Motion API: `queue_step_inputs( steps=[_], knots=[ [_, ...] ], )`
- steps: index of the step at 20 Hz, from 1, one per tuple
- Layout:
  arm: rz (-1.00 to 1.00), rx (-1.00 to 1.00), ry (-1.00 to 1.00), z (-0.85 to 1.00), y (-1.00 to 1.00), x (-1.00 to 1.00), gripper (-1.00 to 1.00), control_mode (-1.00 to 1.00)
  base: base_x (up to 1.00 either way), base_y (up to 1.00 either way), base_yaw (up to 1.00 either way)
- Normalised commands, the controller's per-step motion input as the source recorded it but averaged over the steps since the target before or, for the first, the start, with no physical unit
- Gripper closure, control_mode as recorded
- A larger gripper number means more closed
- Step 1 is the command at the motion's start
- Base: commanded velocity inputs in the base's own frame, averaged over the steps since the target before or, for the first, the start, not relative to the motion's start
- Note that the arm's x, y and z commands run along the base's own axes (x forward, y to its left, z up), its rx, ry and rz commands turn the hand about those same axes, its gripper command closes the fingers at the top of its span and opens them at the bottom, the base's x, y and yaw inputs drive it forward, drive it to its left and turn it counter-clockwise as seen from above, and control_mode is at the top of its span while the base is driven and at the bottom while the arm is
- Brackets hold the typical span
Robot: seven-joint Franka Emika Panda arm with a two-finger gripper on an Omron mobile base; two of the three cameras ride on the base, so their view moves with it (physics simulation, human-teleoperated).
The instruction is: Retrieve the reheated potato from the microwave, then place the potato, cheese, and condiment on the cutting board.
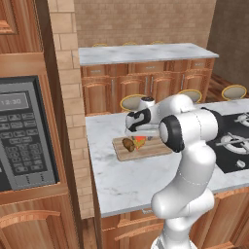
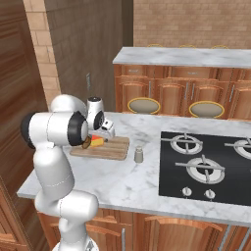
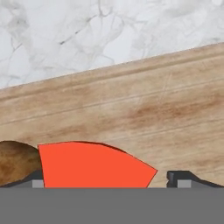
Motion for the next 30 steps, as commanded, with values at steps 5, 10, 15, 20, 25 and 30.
queue_step_inputs(
  steps=[5,10,15,20,25,30],
  knots=[
    [0.04,0.08,0.00,-0.26,0.15,0.04,-1.00,-1.00,0.00,0.00,0.00],
    [0.09,0.20,-0.08,-0.32,0.24,0.08,-1.00,-1.00,0.00,0.00,0.00],
    [0.05,0.04,-0.15,0.09,0.00,0.02,-1.00,-1.00,0.00,0.00,0.00],
    [0.00,-0.11,-0.02,0.30,-0.11,-0.07,-1.00,-1.00,0.00,0.00,0.00],
    [0.00,-0.08,0.01,0.50,-0.11,-0.07,-1.00,-1.00,0.00,0.00,0.00],
    [0.00,0.00,0.07,0.46,-0.14,-0.13,-1.00,-1.00,0.00,0.00,0.00]
  ],
)
